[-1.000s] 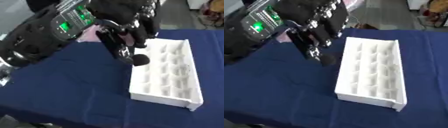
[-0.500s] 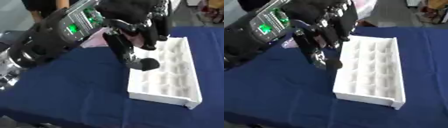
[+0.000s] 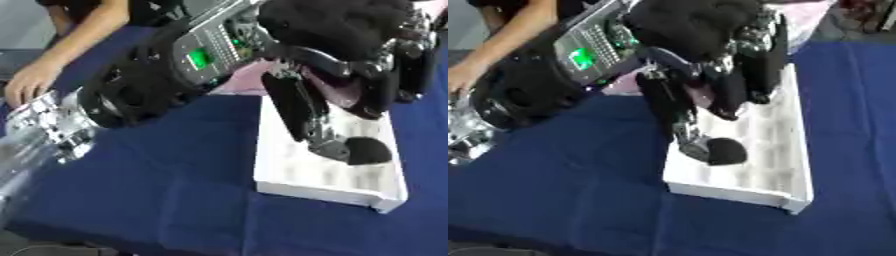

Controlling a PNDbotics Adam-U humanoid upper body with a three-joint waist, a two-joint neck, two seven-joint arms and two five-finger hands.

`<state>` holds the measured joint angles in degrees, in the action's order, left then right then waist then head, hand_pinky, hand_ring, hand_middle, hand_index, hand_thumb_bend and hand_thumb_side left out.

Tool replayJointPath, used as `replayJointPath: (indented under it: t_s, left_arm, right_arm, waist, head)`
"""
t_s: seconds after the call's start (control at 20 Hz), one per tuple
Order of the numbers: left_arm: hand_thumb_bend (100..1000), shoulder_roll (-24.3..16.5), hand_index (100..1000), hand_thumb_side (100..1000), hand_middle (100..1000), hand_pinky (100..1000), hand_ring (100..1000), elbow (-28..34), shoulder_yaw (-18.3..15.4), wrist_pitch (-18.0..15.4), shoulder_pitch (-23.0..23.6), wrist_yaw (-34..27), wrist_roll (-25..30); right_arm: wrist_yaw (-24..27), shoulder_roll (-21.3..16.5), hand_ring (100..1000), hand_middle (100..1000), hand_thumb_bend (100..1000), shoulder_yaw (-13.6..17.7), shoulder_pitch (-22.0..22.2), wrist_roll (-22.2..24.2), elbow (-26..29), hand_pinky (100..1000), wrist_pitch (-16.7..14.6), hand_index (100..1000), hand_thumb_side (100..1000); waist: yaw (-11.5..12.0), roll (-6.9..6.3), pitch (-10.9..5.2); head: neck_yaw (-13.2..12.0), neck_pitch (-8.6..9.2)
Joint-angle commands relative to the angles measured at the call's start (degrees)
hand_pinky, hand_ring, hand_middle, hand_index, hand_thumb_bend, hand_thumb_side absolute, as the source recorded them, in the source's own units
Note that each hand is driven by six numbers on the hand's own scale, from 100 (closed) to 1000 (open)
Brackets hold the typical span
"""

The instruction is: Pick up objects on the table and place them in the box.

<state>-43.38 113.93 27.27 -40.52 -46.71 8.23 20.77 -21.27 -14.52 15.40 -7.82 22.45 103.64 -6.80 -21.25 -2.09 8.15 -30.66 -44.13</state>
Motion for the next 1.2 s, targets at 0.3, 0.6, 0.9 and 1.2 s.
replayJointPath:
  t_s: [0.3, 0.6, 0.9, 1.2]
  left_arm:
    - [100, 0.74, 100, 367, 100, 100, 100, 0.66, 1.09, 1.66, -1.59, 2.21, 0.28]
    - [100, 0.70, 100, 361, 100, 100, 100, 0.66, 0.99, 2.02, -1.45, 3.31, -0.10]
    - [100, 0.73, 100, 352, 100, 100, 100, 0.46, 0.77, 3.08, -1.38, 6.27, -1.38]
    - [100, 2.55, 100, 353, 100, 100, 100, -8.12, 0.83, 5.06, -2.62, 15.63, -6.18]
  right_arm:
    - [0.63, -0.47, 675, 799, 100, -0.13, -1.17, 0.38, 0.63, 584, -0.27, 947, 766]
    - [0.60, -0.48, 675, 798, 100, -0.07, -1.10, 0.37, 0.63, 584, -0.26, 947, 767]
    - [0.56, -0.52, 675, 798, 100, -0.12, -1.10, 0.49, 0.61, 584, -0.33, 947, 766]
    - [0.77, -0.68, 675, 799, 100, -0.41, -1.71, 0.70, 0.66, 585, -0.53, 947, 763]
  waist:
    - [-0.55, 0.10, -0.23]
    - [-0.64, 0.08, -0.29]
    - [-0.84, 0.00, -0.27]
    - [-2.19, -0.31, 0.18]
  head:
    - [-1.07, 0.80]
    - [-1.13, 0.90]
    - [-1.21, 1.02]
    - [-1.69, 1.60]
